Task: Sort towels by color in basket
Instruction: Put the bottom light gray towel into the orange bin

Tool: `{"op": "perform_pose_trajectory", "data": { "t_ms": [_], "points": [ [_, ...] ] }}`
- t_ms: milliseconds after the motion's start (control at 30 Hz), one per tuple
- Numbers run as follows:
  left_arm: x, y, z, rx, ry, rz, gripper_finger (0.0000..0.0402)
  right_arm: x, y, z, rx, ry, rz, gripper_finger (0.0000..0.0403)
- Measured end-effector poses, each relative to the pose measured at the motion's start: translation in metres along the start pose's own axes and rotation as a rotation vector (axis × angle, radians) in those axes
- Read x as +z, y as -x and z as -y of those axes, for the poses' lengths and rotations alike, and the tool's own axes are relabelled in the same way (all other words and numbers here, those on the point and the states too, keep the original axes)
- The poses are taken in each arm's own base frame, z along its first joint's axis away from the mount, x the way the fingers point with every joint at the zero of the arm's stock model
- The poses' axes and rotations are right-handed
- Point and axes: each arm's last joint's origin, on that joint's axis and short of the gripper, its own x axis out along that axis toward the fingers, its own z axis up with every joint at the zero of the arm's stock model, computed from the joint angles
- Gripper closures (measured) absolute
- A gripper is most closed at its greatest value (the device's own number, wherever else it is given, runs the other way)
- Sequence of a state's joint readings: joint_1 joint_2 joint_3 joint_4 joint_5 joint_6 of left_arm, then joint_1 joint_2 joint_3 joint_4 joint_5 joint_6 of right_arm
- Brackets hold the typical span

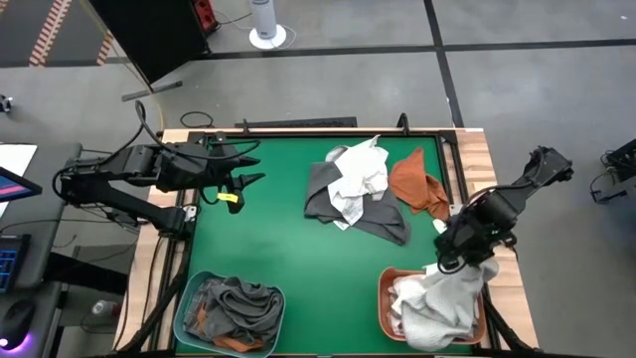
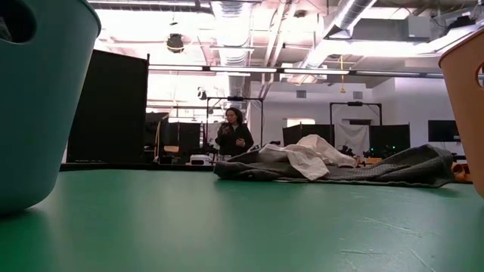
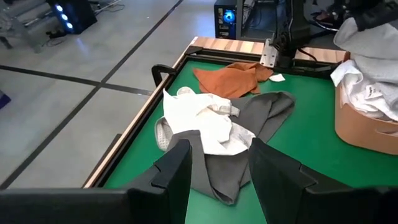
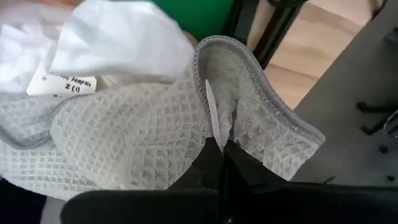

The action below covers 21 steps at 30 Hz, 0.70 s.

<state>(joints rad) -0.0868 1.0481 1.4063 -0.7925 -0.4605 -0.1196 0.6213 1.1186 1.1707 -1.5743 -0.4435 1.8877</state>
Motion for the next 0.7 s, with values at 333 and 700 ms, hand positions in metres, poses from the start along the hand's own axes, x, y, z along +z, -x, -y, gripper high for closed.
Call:
{"op": "perform_pose_trajectory", "data": {
  "t_ms": [333,700],
  "points": [
    [0.0,0.0,0.0,0.0,-0.02,0.002,0.0251,-0.003,-0.034,-0.028,-0.19,0.209,0.036,0.0378],
    [0.0,0.0,0.0,0.001,-0.045,-0.003,0.0251,-0.022,-0.072,-0.075,-0.271,0.581,0.095,0.037]
  ]
}}
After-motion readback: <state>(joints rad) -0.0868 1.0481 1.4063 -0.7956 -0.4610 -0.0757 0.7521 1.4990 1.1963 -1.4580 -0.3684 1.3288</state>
